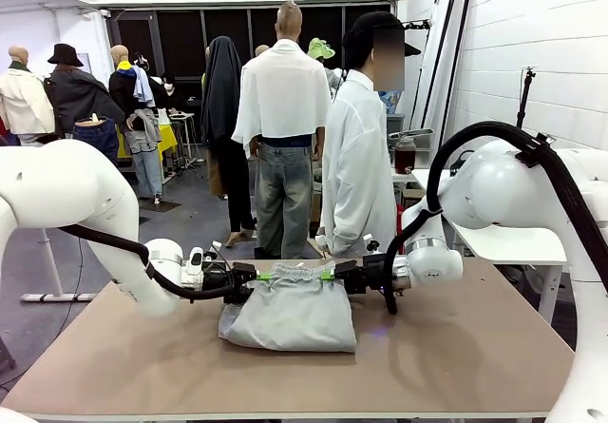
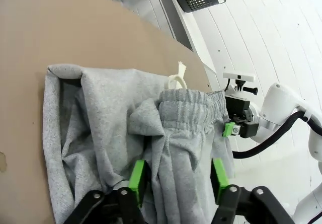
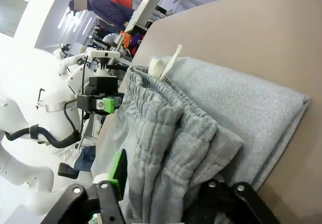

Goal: Fold the training pants.
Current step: Fold the Training pants in half.

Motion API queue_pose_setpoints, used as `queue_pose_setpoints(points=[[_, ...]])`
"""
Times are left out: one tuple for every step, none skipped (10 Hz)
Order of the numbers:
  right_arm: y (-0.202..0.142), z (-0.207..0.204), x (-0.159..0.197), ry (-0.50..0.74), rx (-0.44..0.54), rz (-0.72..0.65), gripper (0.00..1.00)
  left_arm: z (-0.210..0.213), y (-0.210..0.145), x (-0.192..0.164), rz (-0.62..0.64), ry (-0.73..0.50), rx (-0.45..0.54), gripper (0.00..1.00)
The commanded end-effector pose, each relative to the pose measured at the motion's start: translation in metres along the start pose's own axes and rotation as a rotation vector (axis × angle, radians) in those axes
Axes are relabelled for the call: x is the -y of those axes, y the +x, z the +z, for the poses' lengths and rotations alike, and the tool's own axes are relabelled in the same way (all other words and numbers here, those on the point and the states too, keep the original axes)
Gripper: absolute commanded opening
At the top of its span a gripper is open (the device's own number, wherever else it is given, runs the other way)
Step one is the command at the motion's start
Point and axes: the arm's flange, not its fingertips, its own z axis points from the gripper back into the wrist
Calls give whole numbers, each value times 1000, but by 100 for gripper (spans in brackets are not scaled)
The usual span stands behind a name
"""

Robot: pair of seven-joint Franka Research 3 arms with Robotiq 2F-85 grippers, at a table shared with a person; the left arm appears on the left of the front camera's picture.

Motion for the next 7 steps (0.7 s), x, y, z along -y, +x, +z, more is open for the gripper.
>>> queue_pose_setpoints(points=[[3, 1, -9, -32, 28, -36, 100, 5, -4, 11, -1, 11, 28, 100], [6, 6, -13, -52, 23, -34, 100, 10, -5, 16, -10, 17, 28, 100], [10, 12, -16, -85, 6, -40, 100, 20, -3, 22, -21, 22, 43, 100], [15, 21, -20, -126, -18, -37, 100, 34, -1, 29, -38, 38, 60, 100], [18, 29, -26, -166, -48, -40, 100, 48, 1, 38, -54, 55, 73, 100], [24, 39, -35, -199, -68, -31, 100, 60, 1, 49, -74, 77, 80, 100], [31, 49, -48, -232, -83, -17, 100, 70, 0, 57, -90, 88, 87, 100]])
